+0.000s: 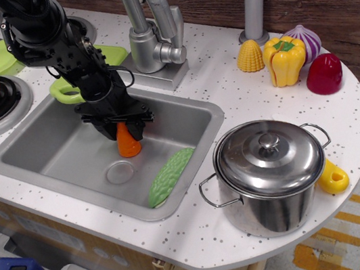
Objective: Put carrot on cutting board
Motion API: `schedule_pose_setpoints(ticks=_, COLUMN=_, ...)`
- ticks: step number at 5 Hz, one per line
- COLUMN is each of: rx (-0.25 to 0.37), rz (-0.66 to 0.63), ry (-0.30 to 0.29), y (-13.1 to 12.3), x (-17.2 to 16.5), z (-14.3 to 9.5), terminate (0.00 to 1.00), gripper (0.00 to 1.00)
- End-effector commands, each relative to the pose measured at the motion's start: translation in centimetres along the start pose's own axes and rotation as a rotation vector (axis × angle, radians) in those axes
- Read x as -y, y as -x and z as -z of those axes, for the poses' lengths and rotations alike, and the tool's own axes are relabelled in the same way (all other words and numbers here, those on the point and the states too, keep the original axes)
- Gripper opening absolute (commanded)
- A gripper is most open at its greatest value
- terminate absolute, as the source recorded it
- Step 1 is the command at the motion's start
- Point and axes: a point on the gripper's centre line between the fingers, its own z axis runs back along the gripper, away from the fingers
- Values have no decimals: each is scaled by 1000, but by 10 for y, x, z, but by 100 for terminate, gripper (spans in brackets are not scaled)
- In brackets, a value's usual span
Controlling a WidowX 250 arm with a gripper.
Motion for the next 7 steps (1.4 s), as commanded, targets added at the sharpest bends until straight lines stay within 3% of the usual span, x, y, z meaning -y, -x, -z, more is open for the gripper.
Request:
schedule_pose_setpoints(ticks=1, rx=0, rz=-16, ry=-31, y=-4, x=3, z=-28, terminate=0, gripper=0)
schedule_pose_setpoints(ticks=2, rx=-46, rz=-22, ry=-86, y=-2, x=3, z=-63, terminate=0, gripper=0)
schedule_pose_setpoints(ticks=3, rx=-49, rz=-26, ry=-164, y=3, x=-5, z=-91, terminate=0, gripper=0)
schedule_pose_setpoints(ticks=4, rx=-11, rz=18, ry=-259, y=-5, x=-17, z=-119, terminate=0, gripper=0)
schedule_pose_setpoints(ticks=6, rx=141, rz=108, ry=-312, y=-50, x=-40, z=-120, terminate=0, gripper=0)
schedule_pose_setpoints(ticks=7, rx=189, rz=136, ry=-277, y=-68, x=-48, z=-107, terminate=0, gripper=0)
